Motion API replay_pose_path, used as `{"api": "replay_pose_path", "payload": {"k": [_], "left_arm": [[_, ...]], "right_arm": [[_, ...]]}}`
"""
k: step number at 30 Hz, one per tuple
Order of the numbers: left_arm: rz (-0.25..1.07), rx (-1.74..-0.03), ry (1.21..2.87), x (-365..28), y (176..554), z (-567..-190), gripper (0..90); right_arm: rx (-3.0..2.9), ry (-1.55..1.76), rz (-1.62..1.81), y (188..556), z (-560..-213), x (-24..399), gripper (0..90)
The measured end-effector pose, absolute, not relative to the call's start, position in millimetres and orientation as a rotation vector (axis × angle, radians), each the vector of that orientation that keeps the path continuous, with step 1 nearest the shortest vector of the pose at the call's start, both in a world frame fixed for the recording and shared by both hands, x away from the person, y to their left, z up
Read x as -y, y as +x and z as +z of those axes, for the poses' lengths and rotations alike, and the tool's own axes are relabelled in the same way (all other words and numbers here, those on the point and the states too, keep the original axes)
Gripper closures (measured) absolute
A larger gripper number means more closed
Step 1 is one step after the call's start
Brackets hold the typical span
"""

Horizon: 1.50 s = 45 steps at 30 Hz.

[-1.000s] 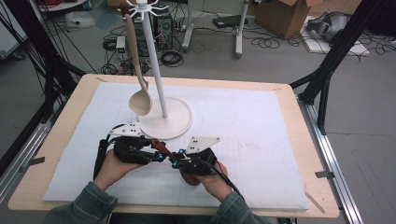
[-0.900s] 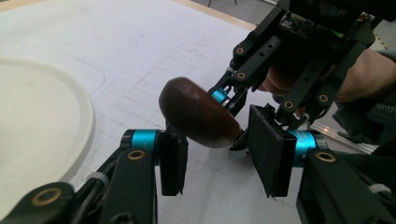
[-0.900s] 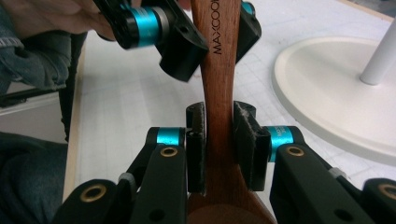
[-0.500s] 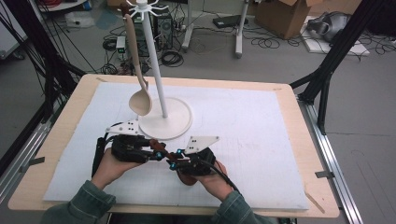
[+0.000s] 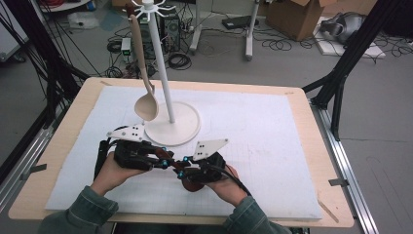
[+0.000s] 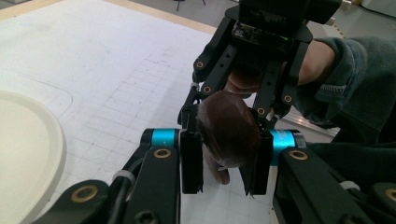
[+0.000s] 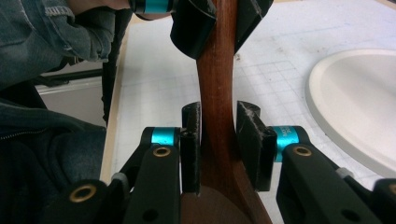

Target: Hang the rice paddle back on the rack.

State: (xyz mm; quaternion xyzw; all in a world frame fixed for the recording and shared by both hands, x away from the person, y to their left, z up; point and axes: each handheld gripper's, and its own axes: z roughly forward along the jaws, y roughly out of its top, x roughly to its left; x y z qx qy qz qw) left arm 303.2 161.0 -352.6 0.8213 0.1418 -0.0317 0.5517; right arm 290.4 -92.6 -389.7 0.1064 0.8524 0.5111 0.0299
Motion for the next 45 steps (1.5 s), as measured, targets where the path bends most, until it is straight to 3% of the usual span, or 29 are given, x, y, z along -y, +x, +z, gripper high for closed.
{"api": "replay_pose_path", "payload": {"k": [8, 25, 35, 45], "left_arm": [[-0.046, -0.383, 1.935, -163.1, 305.3, -352.1, 67.0], [-0.054, -0.341, 1.944, -161.8, 304.2, -344.9, 75.5], [-0.039, -0.323, 1.949, -160.4, 304.1, -339.5, 76.1], [-0.001, -0.355, 1.941, -167.7, 304.8, -339.3, 64.9]], "right_arm": [[-2.544, 0.396, 1.588, 285.3, -388.5, 85.2, 73.2], [-2.615, 0.373, 1.623, 292.6, -389.5, 87.4, 69.1], [-2.608, 0.346, 1.633, 292.9, -386.9, 85.1, 74.3], [-2.607, 0.384, 1.671, 297.6, -387.9, 84.9, 77.7]]}}
